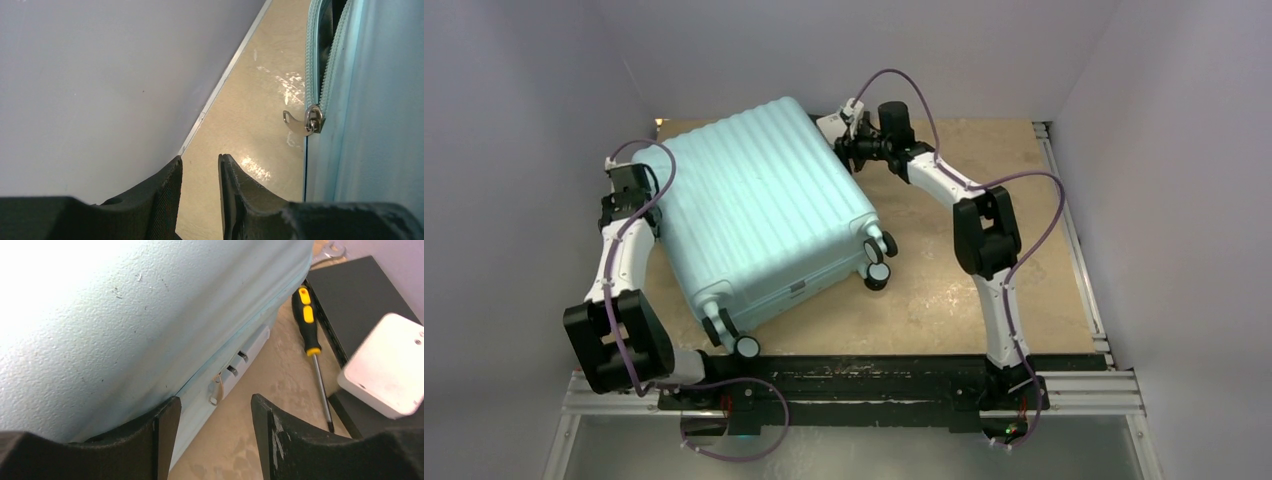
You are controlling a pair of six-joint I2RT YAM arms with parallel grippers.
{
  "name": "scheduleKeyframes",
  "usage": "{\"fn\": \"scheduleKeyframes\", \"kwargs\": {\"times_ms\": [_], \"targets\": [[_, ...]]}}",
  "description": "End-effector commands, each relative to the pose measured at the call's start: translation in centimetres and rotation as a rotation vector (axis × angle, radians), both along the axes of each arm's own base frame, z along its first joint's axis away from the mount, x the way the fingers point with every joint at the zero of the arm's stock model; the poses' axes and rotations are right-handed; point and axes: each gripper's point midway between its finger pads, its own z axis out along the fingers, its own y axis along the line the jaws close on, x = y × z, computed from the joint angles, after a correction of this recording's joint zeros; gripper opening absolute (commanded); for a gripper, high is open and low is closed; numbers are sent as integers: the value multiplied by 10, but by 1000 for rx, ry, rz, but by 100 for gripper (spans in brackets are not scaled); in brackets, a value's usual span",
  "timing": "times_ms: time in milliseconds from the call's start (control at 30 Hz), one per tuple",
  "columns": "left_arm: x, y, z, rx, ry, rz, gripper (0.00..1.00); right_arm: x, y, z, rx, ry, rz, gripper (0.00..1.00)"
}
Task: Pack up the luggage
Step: Zip the luggage at the center of the board.
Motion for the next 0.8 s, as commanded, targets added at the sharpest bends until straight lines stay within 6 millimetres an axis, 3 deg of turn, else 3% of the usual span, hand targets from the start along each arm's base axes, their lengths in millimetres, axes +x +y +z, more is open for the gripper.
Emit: {"fn": "scheduleKeyframes", "kwargs": {"times_ms": [0, 67, 333, 433, 600, 767], "targets": [[74, -159, 6, -213, -39, -706, 32, -185, 82, 8, 76, 230, 562, 62], [81, -173, 11, -204, -42, -740, 32, -192, 78, 15, 83, 217, 566, 62], [107, -189, 45, -204, -121, -744, 32, -202, 73, 42, 122, 177, 598, 61], [113, -195, 57, -208, -153, -762, 32, -206, 76, 63, 164, 186, 613, 61], [118, -212, 60, -234, -153, -812, 33, -219, 76, 98, 229, 162, 639, 61], [121, -237, 55, -259, -136, -877, 33, -234, 72, 120, 268, 153, 662, 61]]}}
